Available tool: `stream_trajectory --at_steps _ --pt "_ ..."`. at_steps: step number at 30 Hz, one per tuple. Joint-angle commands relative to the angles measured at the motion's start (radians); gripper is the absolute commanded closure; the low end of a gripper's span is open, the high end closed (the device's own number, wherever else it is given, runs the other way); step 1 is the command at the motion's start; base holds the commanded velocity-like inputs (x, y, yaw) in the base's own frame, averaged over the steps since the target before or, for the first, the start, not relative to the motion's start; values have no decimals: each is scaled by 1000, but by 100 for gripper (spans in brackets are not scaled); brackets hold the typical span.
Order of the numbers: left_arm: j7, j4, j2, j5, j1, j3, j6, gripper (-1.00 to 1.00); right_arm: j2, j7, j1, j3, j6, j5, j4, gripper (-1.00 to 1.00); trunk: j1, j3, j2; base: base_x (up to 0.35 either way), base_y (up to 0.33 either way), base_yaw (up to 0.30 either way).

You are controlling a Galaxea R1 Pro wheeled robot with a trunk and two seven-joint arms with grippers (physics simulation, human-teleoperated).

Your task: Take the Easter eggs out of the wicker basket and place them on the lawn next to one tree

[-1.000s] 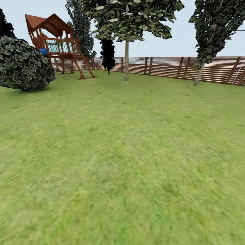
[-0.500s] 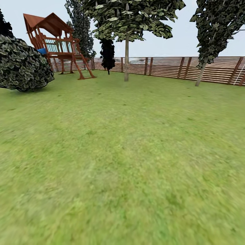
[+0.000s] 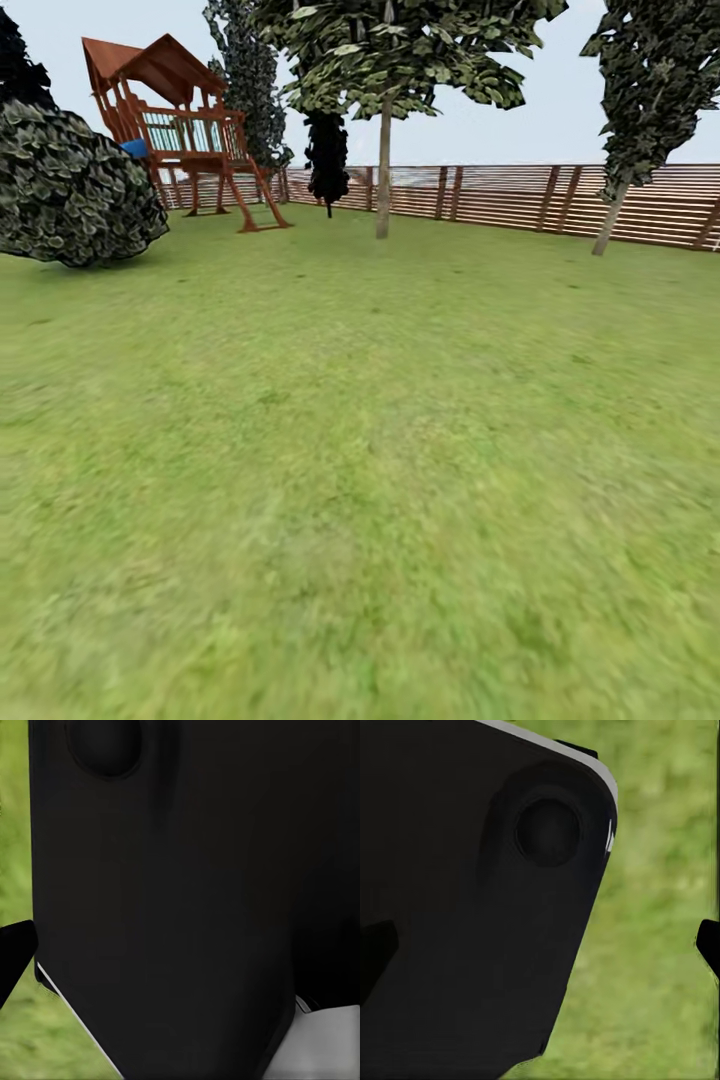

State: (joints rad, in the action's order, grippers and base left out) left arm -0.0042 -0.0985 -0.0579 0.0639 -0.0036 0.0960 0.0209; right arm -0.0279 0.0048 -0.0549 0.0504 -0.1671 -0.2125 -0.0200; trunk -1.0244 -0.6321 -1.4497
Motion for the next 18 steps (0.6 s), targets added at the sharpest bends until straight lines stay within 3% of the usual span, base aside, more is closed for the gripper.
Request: stream_trajectory --at_steps 1,18 --pt "0 0 0 7 0 5 2 -100 0 1 0 5 -3 -3 1 -100 -1 -1 0 339 0 242" --pt "0 0 0 7 0 5 2 -100 -1 0 0 4 -6 -22 2 -100 -1 -2 0 339 0 293"
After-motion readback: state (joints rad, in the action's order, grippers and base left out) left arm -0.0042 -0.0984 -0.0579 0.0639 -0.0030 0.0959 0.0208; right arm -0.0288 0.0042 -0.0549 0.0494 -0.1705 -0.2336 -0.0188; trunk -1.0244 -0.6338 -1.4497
